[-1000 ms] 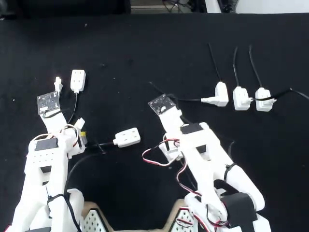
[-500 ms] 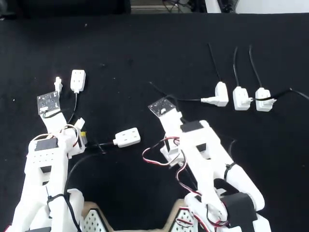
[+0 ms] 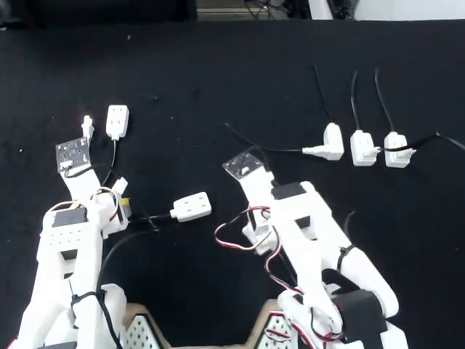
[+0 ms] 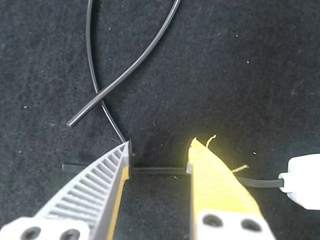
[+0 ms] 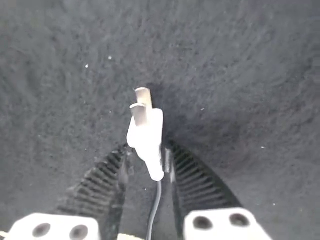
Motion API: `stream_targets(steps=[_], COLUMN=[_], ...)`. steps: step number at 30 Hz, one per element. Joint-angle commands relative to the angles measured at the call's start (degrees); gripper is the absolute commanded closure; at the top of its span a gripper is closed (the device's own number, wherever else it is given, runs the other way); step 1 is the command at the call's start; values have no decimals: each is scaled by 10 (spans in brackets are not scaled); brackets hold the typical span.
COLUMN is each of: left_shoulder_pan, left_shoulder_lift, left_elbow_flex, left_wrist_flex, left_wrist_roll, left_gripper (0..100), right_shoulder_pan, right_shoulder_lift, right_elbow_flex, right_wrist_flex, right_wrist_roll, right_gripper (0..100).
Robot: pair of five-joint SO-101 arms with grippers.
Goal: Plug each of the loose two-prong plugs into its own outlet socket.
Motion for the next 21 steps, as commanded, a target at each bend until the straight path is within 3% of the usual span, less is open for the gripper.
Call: stream_targets(steps=[1,4,7,11,16,21], left_shoulder_pan=[-7,-7,-7,-7,-7,-7], left_shoulder_lift=[-14,-14,-14,-14,-14,-14], left_elbow_flex=[-3,-3,-3,-3,-3,-7], left_wrist_flex=[-6,-6,-6,-6,-5,-3], left_wrist_roll=[3,3,3,3,3,4], left_gripper=[808,808,808,808,808,808], right_shoulder_pan=[-4,-4,-4,-4,-8,-40], right_shoulder_lift=[-15,-15,-15,-36,-162,-291], right_elbow_flex=[-12,-15,-16,-41,-46,0], right_wrist_flex=[4,-8,-19,11,75,40], right_wrist_roll=[11,9,9,9,9,13], right_gripper=[916,920,993,988,988,988])
